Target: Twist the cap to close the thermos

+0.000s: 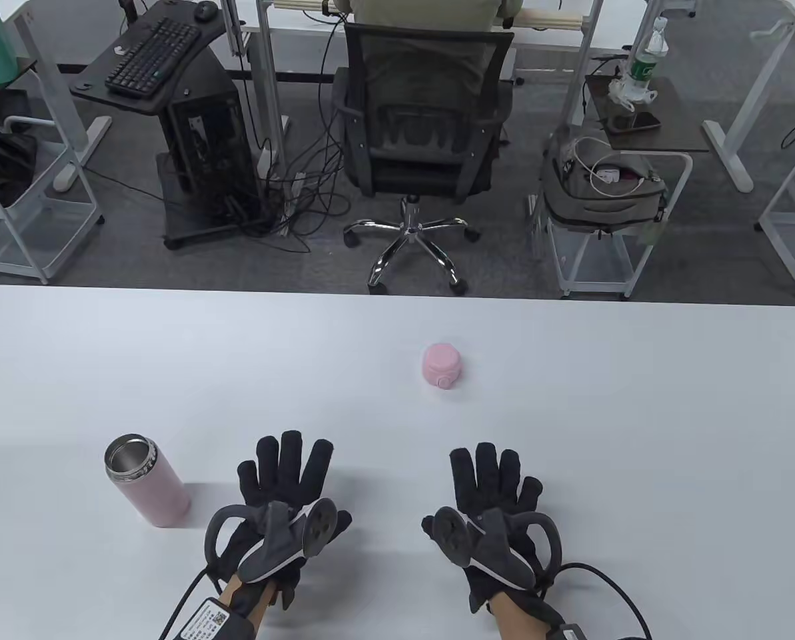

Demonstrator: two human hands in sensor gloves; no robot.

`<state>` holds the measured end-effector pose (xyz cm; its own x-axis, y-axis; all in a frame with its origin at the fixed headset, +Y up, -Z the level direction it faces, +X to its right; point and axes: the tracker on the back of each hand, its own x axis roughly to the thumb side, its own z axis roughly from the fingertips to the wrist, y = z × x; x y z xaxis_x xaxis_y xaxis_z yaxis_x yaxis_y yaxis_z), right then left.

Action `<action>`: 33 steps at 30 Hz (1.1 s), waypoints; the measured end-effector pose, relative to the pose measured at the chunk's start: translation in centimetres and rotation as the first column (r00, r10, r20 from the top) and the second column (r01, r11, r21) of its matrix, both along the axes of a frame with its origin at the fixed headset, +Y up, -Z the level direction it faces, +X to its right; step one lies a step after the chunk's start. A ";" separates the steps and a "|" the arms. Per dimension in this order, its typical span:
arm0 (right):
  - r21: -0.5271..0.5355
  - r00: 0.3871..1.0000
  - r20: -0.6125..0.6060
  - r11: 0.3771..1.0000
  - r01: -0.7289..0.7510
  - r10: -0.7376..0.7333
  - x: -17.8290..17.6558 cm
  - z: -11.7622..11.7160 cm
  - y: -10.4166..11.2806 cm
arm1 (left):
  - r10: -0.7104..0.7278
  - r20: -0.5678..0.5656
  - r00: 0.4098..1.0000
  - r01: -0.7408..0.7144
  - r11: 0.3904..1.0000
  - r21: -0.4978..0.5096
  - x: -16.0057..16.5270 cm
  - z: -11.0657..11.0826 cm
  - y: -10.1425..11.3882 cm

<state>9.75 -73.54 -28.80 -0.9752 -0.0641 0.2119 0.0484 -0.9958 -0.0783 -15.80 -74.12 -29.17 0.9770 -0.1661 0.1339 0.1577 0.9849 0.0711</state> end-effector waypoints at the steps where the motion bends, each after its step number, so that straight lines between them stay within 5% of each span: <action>1: -0.002 1.000 0.002 1.000 0.008 -0.008 0.0 -0.1 0.0 | -0.002 0.002 1.000 0.002 1.000 -0.005 0.0 0.0 -0.1; 8: 0.020 1.000 -0.003 0.999 0.028 -0.028 0.0 0.1 0.7 | 0.039 -0.006 0.999 -0.039 0.998 0.056 -0.7 0.6 1.0; 16: 0.025 0.999 -0.023 0.999 0.043 -0.043 -0.4 0.5 1.0 | 0.185 -0.138 0.973 -0.124 0.923 0.365 -5.9 2.8 7.0; 20: 0.022 0.999 -0.026 0.999 0.048 -0.048 -0.5 0.4 1.0 | 0.290 -0.247 0.925 -0.152 0.875 0.459 -10.1 3.7 8.0; 24: 0.013 0.999 -0.022 0.999 0.048 -0.048 -0.4 0.4 1.0 | 0.508 -0.354 0.786 -0.301 0.813 0.498 -15.5 4.1 6.8; 28: -0.002 0.998 -0.008 0.998 0.059 -0.059 -0.1 0.2 0.9 | 0.779 -0.352 0.519 -0.635 0.627 0.452 -19.4 3.8 3.4; 31: -0.016 0.998 -0.003 0.998 0.063 -0.063 0.1 0.0 0.6 | 0.822 -0.402 0.404 -0.735 0.553 0.392 -20.6 3.5 0.8; 33: -0.025 0.998 -0.002 0.998 0.065 -0.065 0.2 -0.1 0.5 | 0.805 -0.455 0.381 -0.759 0.553 0.343 -20.9 3.1 -0.9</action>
